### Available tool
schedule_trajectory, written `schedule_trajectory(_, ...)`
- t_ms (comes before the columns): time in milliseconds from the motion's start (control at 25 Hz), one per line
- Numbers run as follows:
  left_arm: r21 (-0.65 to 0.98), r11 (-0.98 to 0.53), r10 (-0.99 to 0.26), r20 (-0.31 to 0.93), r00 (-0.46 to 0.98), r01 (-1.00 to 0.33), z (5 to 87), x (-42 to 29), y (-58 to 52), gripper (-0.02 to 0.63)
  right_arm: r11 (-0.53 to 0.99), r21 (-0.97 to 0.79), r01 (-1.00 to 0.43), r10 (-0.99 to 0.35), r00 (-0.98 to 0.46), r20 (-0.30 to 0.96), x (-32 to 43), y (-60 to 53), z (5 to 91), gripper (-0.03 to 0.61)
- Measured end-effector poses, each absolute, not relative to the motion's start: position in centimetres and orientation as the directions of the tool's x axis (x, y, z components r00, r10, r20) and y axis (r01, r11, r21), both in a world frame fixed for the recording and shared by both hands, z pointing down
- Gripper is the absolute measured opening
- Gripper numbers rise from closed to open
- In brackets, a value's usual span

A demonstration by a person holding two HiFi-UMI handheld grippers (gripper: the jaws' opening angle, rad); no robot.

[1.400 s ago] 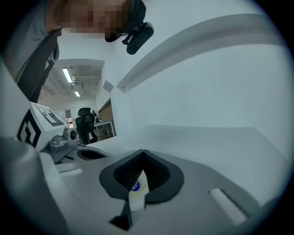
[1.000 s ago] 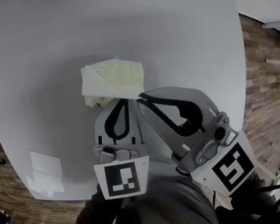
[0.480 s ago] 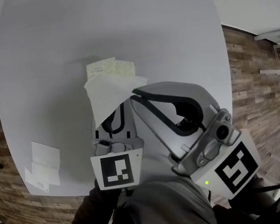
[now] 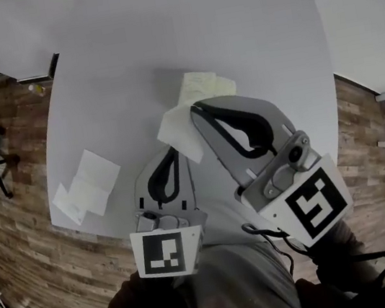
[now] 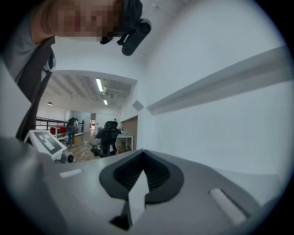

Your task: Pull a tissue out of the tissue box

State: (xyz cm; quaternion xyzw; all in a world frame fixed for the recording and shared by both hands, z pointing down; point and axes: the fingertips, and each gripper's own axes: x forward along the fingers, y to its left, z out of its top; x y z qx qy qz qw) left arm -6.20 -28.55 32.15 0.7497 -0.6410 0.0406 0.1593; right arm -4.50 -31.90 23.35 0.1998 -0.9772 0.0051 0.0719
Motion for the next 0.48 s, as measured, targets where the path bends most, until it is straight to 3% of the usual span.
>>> schedule_trajectory(240,0.167,-0.03,-0.965,0.252,0.072,-0.986,31.2,-13.7,-23.3,-0.002,0.956,0.025,-0.292,-0.292,-0.939,0.184,-12.6,-27.9,25.4,0.002)
schedule_trajectory(480,0.127,0.075,-0.973,0.228,-0.044,-0.989,29.2,-25.5,-17.0,-0.002,0.968,-0.005,-0.251,-0.246,-0.954,0.174,-24.1,-24.3,26.6,0.002)
